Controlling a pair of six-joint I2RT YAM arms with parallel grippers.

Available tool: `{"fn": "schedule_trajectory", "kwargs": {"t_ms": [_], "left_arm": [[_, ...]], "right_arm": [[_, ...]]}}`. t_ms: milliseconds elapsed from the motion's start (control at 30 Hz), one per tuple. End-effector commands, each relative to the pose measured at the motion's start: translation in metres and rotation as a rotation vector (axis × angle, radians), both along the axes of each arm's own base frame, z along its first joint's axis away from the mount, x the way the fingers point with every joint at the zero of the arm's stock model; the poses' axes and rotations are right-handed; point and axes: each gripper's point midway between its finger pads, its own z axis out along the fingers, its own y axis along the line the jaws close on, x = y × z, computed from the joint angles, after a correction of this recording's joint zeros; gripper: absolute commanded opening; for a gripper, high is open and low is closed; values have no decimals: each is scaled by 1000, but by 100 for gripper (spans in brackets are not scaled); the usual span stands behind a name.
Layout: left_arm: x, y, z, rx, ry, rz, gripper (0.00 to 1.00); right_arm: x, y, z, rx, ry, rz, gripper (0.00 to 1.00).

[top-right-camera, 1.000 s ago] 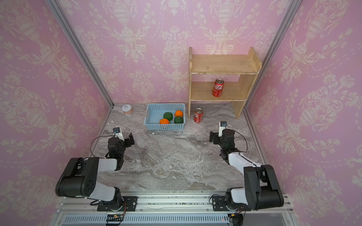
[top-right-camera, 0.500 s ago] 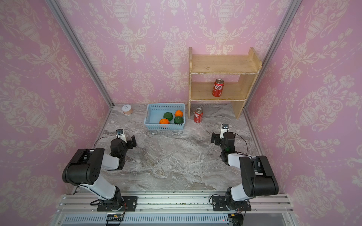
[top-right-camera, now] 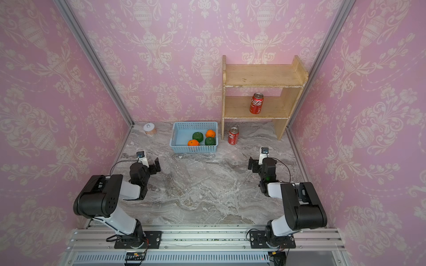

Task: Take oranges out of containers
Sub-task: Reset both arms

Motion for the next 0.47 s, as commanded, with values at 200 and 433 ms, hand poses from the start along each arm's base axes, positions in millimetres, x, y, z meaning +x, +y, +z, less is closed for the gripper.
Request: {"fn": "schedule_trajectory", "kwargs": {"t_ms": [200, 433], "left_arm": [[0, 1, 5, 7, -20, -12, 99], [3, 0, 2, 5, 9, -18, 99]], "right_arm": [[1, 3, 3, -2, -16, 11, 100], [1, 3, 3, -3, -17, 12, 100]]}}
